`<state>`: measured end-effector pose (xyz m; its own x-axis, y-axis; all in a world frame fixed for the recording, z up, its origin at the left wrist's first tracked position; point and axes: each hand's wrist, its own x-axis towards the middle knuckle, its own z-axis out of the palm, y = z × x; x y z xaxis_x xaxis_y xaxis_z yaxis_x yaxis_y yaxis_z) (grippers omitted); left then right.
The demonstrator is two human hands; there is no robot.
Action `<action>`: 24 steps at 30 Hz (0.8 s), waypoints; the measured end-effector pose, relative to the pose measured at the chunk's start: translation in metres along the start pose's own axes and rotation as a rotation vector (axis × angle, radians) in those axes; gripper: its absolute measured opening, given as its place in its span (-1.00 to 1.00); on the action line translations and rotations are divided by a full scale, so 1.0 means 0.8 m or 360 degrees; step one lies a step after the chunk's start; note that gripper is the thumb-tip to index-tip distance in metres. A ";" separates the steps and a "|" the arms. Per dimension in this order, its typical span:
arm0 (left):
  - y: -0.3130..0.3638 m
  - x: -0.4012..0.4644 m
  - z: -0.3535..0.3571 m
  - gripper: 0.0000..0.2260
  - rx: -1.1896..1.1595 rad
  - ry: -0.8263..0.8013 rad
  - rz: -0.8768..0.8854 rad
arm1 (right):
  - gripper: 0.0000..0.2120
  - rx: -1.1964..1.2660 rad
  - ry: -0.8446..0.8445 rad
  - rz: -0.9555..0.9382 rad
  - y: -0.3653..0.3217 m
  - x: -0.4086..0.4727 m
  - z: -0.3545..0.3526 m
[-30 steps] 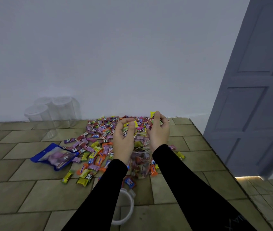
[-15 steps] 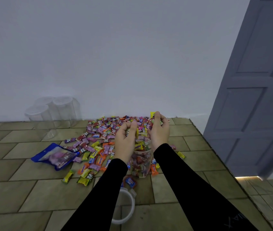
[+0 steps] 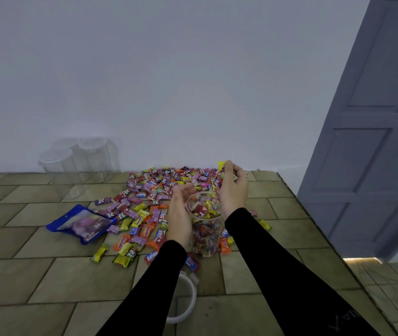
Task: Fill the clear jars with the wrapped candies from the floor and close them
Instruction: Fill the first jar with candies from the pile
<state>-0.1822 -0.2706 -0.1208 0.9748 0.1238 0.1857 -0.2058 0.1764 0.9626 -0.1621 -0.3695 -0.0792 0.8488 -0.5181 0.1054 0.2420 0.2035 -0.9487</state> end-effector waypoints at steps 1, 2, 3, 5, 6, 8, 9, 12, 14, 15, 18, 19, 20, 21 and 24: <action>-0.006 0.000 0.000 -0.43 -0.0081 -0.0054 -0.0139 | -0.78 0.0018 -0.0023 0.0017 -0.001 0.000 0.000; -0.012 0.000 0.000 -0.35 -0.0108 -0.0086 -0.0238 | -0.79 0.0037 -0.0070 0.0030 -0.002 -0.001 0.000; -0.017 0.001 0.002 -0.31 -0.0116 -0.0114 -0.0275 | -0.80 0.0048 -0.0150 0.0033 -0.003 0.000 0.000; -0.021 0.000 0.006 -0.29 -0.0169 -0.0068 -0.0263 | -0.82 -0.0017 -0.0342 0.0022 -0.001 0.003 -0.003; -0.021 -0.001 0.008 -0.29 -0.0184 -0.0034 -0.0263 | -0.82 -0.0064 -0.0422 -0.0004 -0.001 0.004 -0.004; -0.020 -0.001 0.010 -0.28 -0.0151 -0.0020 -0.0236 | -0.84 -0.0198 -0.0524 -0.0089 0.001 0.006 -0.004; -0.024 0.000 0.010 -0.29 -0.0147 -0.0011 -0.0222 | -0.84 -0.0300 -0.0546 -0.0150 0.001 0.005 -0.004; -0.024 -0.001 0.009 -0.33 -0.0160 -0.0020 -0.0243 | -0.87 -0.0487 -0.0593 -0.0315 0.000 0.001 -0.002; -0.027 0.001 0.008 -0.28 -0.0176 -0.0031 -0.0275 | -0.90 -0.0393 -0.0615 -0.0264 -0.002 -0.002 -0.001; -0.027 0.002 0.007 -0.24 -0.0183 -0.0062 -0.0286 | -0.90 -0.0334 -0.0616 -0.0231 -0.003 -0.003 -0.001; -0.032 0.004 0.004 -0.21 -0.0248 -0.0148 -0.0311 | -0.91 -0.0243 -0.0617 -0.0219 -0.004 -0.004 -0.002; -0.033 0.005 0.003 -0.21 -0.0264 -0.0154 -0.0314 | -0.90 -0.0227 -0.0624 -0.0223 -0.003 -0.004 -0.003; -0.034 0.006 0.002 -0.22 -0.0279 -0.0151 -0.0329 | -0.89 -0.0214 -0.0627 -0.0237 -0.004 -0.004 -0.002; -0.037 0.008 0.002 -0.22 -0.0295 -0.0149 -0.0347 | -0.88 -0.0206 -0.0625 -0.0256 -0.003 -0.004 -0.003; -0.049 0.014 0.000 -0.16 -0.0279 -0.0104 -0.0422 | -0.91 -0.0212 -0.0660 -0.0304 -0.004 -0.006 -0.004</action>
<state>-0.1629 -0.2761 -0.1561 0.9987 -0.0107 -0.0495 0.0500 0.3605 0.9314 -0.1681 -0.3704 -0.0774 0.9176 -0.1551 0.3659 0.3725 0.0149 -0.9279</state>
